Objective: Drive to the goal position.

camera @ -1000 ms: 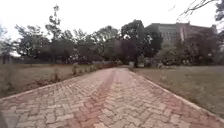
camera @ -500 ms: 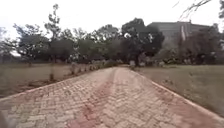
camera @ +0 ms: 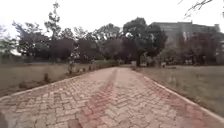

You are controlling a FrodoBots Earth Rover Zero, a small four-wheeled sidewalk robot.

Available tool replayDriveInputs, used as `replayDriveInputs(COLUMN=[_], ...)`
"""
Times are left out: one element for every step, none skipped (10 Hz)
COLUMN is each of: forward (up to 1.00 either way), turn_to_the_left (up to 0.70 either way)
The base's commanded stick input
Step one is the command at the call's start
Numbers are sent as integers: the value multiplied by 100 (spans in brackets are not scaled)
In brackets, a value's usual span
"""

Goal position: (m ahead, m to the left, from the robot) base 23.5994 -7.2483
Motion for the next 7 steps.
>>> replayDriveInputs(forward=[70,70,70,70,70,70,70], turn_to_the_left=[0,0,0,0,0,0,0])
